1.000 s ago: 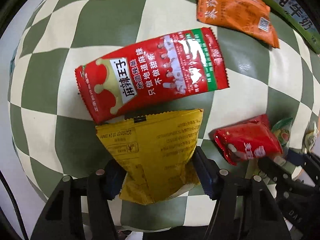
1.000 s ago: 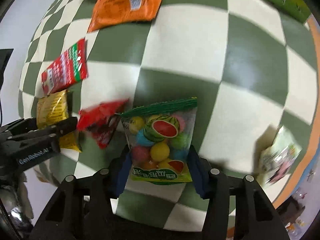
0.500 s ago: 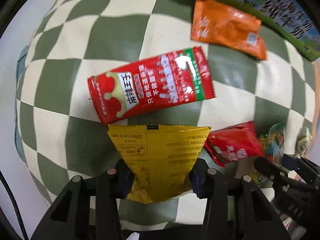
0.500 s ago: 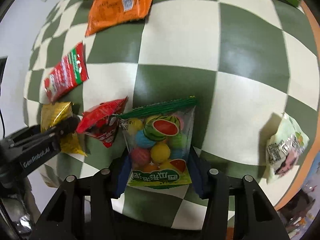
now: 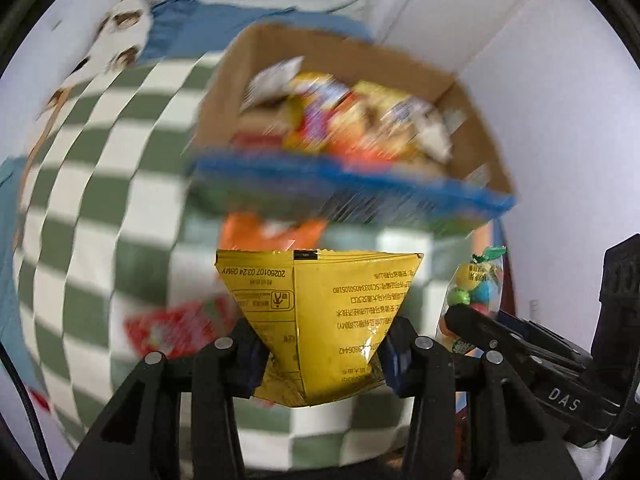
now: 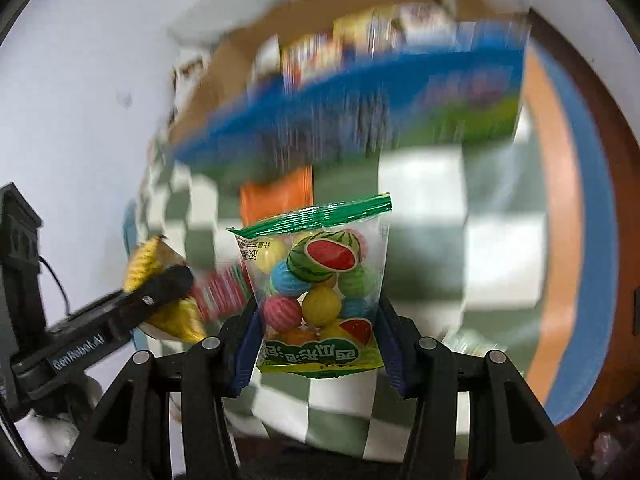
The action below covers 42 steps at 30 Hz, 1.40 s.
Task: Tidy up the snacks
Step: 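Carry both bags into the cardboard box and open both tools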
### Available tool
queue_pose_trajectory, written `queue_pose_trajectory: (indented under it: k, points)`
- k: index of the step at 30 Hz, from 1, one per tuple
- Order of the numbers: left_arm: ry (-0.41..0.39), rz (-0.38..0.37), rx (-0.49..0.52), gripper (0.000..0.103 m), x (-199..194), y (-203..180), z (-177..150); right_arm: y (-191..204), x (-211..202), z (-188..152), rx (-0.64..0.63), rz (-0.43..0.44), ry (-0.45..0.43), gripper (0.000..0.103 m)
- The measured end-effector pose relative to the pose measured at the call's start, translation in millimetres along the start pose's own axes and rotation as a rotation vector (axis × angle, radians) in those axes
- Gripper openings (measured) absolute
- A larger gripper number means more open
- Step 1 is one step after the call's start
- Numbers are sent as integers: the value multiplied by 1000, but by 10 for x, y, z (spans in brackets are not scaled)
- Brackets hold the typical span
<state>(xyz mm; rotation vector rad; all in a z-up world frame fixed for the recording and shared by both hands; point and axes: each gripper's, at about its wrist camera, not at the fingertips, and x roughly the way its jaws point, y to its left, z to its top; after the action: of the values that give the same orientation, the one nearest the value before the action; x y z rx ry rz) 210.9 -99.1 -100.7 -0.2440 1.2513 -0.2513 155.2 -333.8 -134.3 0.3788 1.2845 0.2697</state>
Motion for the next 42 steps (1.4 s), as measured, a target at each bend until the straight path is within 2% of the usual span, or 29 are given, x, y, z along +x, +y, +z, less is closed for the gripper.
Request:
queue_pose_trajectory:
  k: [4, 7, 11, 15, 21, 23, 24, 25, 26, 29, 32, 35, 42]
  points:
    - [5, -46, 19, 43, 231, -243, 591, -45, -362, 563, -7, -31, -103, 55]
    - [49, -84, 6, 43, 397, -402, 1051, -111, -510, 945, -26, -84, -154, 55]
    - [135, -99, -16, 43, 753, -510, 1458, -198, -485, 1388, -39, -140, -146, 55]
    - [218, -98, -40, 43, 1107, -562, 1691, -305, -294, 1702, -41, -179, -81, 55]
    - [316, -68, -16, 45, 1499, -671, 1735, -457, 6, 1894, -48, -225, 13, 55]
    - [318, -57, -7, 54, 1568, -693, 1728, -482, 113, 1932, -50, -232, 48, 57]
    - [314, -57, -9, 69, 1583, -692, 1733, -497, 143, 1936, -48, -232, 58, 59]
    - [311, -61, -19, 88, 1594, -678, 1736, -513, 172, 1942, -44, -223, 71, 68]
    - [307, -64, -32, 91, 1592, -660, 1745, -531, 193, 1956, -37, -214, 84, 77]
    - [290, -60, -52, 91, 1549, -615, 1785, -529, 190, 1904, -42, -219, 105, 87]
    - [270, -33, -41, 91, 1487, -597, 1802, -489, 226, 1882, -53, -233, 118, 92]
    - [250, 1, -24, 91, 1423, -582, 1800, -462, 241, 1868, -57, -239, 120, 92]
    - [147, 98, 16, 91, 1154, -483, 1757, -400, 242, 1866, -55, -257, 89, 94]
